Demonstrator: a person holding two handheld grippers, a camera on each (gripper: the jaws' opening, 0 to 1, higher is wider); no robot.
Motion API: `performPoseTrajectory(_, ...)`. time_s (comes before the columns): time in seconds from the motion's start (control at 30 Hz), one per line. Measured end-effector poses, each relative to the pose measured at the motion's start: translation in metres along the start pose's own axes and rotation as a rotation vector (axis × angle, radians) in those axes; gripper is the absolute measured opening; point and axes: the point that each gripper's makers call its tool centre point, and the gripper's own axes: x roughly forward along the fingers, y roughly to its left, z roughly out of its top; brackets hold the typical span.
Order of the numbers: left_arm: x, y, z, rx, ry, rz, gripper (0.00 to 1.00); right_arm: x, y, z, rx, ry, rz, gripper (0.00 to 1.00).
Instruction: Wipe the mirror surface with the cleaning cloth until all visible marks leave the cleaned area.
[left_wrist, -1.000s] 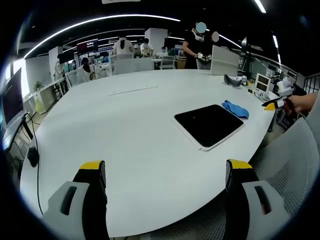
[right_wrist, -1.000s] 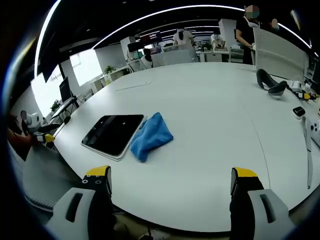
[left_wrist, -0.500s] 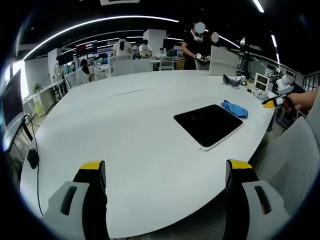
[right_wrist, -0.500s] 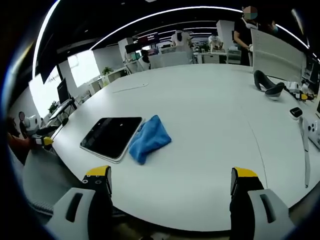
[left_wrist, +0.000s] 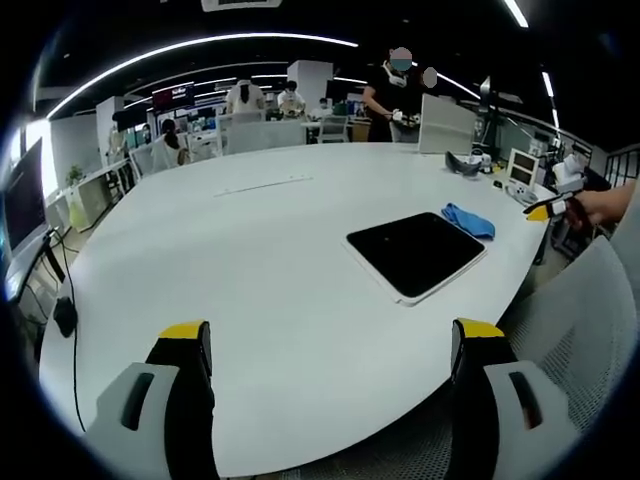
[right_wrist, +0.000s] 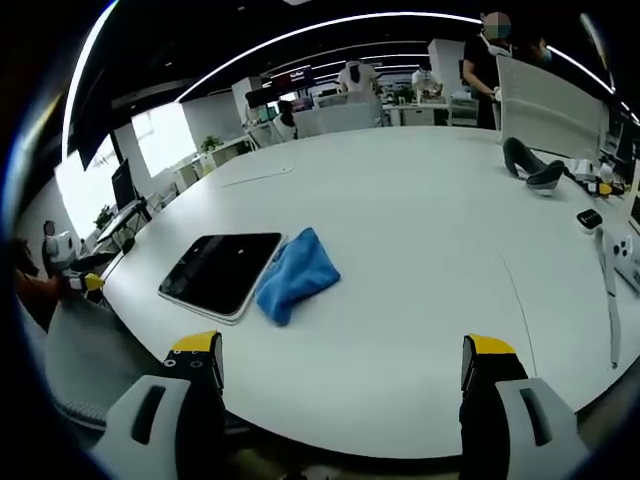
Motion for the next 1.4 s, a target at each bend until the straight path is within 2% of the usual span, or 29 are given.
performPoseTrajectory(0.3,-0.0006,-0.0007,0.0034,-0.006,-0.017,0.003,0.99,-0.0035,-0.0022,0.0028,-0.010,-0.001,0.003,0.98)
performPoseTrajectory(0.67,0.0006,-0.0007,0.0005,-0.003,0.000,-0.001,0.98,-0.0047,-0.0019,0.0057,-0.005,-0.004,0.002,0.98)
performPoseTrajectory(1.0,0.0001,-0.0012,0.0000,-0.001,0.003,-0.003,0.98,-0.0045,-0.0066,0.0019,0.000,0.006,-0.005,0.98)
performPoseTrajectory(1.4,0.0002,-0.0023,0.0001,-0.003,0.004,-0.009,0.98,-0.0045,-0.0024,-0.0022,0.000,0.012,0.000,0.98)
